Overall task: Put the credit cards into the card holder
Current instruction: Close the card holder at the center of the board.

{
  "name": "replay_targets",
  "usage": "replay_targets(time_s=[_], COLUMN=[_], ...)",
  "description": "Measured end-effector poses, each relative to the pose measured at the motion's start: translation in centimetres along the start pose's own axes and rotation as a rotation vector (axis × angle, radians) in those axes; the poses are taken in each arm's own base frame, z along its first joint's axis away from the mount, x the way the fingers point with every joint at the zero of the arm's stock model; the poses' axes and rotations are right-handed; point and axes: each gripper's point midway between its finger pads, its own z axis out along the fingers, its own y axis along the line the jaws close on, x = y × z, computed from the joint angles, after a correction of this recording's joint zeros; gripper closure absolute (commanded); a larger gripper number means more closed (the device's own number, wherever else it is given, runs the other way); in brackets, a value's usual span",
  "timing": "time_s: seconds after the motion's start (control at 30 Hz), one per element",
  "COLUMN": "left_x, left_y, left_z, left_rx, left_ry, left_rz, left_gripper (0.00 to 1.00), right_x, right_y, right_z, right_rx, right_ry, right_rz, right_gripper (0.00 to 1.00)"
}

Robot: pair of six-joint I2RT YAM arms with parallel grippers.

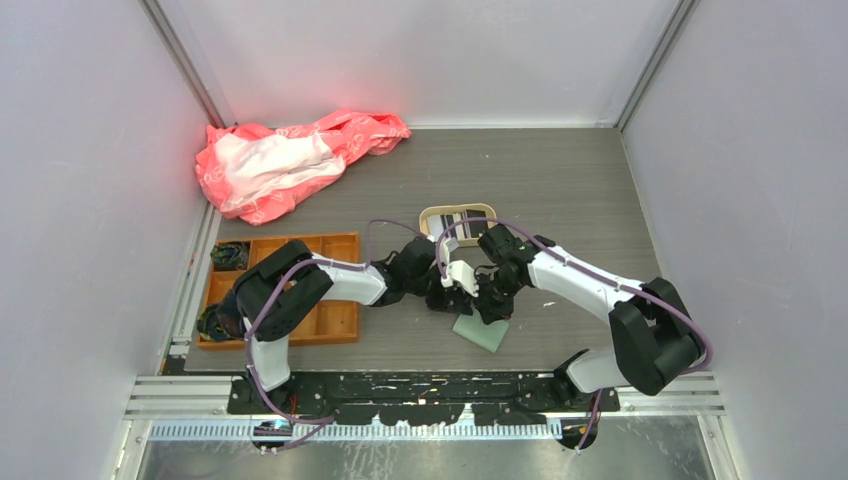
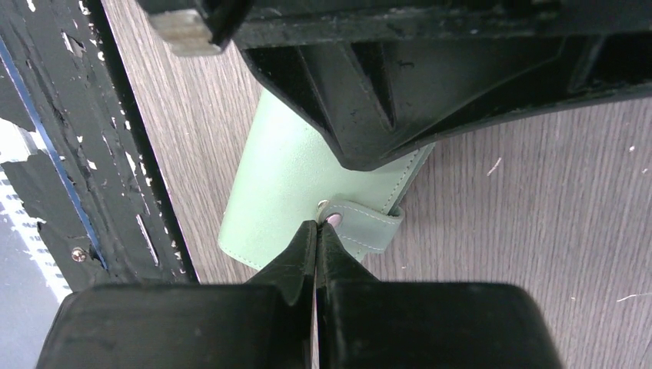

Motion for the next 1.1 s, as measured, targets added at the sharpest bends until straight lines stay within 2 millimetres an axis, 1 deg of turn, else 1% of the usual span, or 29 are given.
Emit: replay_targets(time_s=[0.33,0.6,1.1], left_x=[0.05,0.14,0.41], left_y=[-0.01,-0.06,0.18], left_z=[-0.01,-0.03,0.18], left_rx=[0.001,0.004,0.002], left_ry=[0.003,0.008,0.022], left_rz=[-0.001,-0.001,-0.005], left_gripper=[0.98,0.98,0.98], right_x=[-0.36,0.19,0.01], right_y=[0.51,0.87,0.98], right_z=[0.11,0.52,0.74], right_rx=[-0.001,0.000,0.014], right_ry=[0.009,0.044,0.061], right_rz=[-0.035,-0.069,-0.087], right_gripper=[0.99,0.99,0.99])
